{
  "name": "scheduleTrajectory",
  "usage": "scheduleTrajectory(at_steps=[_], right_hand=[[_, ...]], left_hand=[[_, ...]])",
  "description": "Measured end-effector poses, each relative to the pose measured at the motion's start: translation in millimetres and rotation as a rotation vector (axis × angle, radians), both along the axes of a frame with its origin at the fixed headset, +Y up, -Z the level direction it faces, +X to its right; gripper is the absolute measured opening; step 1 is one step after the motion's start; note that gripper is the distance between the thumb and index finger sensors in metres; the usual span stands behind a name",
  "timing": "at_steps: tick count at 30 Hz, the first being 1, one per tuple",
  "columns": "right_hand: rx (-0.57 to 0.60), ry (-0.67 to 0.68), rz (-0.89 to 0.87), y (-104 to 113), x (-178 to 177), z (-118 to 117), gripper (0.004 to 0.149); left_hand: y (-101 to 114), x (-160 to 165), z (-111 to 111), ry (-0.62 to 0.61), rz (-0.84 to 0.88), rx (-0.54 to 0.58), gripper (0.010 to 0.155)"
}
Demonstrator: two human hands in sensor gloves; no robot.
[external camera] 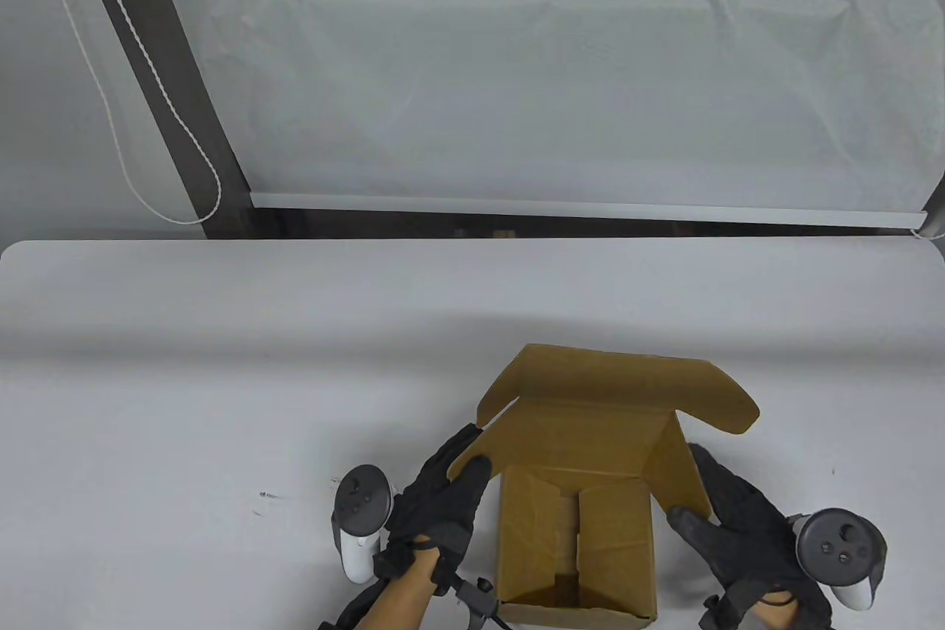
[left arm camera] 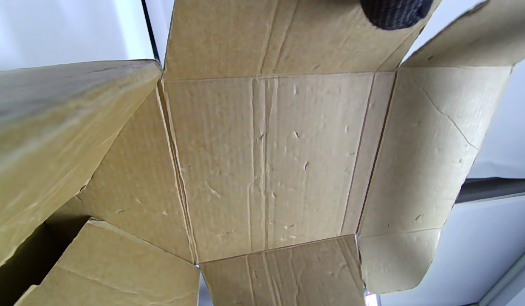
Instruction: Fully disassemble mailer box
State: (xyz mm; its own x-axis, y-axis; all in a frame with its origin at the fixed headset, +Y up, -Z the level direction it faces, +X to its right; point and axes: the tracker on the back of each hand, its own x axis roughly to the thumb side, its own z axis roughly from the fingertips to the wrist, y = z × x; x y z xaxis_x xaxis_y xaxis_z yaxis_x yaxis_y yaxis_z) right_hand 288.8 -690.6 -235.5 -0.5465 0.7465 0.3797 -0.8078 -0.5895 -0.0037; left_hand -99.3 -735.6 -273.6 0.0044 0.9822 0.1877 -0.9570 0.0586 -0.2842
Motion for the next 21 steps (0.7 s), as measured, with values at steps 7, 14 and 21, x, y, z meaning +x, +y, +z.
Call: scheduleTrajectory(at_steps=[7, 14, 21], right_hand=[[-0.023, -0.158, -0.243, -14.8, 33.7, -12.8, 0.052], [-0.237, -0.130, -0.648, -64.9, 55.9, -33.7, 0.063], [-0.532, -0.118, -0.915, -100.5, 41.2, -32.9, 0.091]], left_hand=[[-6.9, -3.6, 1.6, 0.137, -0.014, -0.049, 0.092], [10.6, 17.7, 11.2, 0.065, -0.367, 0.194, 0.084], [23.7, 56.4, 17.8, -0.278, -0.777, 0.430, 0.061]])
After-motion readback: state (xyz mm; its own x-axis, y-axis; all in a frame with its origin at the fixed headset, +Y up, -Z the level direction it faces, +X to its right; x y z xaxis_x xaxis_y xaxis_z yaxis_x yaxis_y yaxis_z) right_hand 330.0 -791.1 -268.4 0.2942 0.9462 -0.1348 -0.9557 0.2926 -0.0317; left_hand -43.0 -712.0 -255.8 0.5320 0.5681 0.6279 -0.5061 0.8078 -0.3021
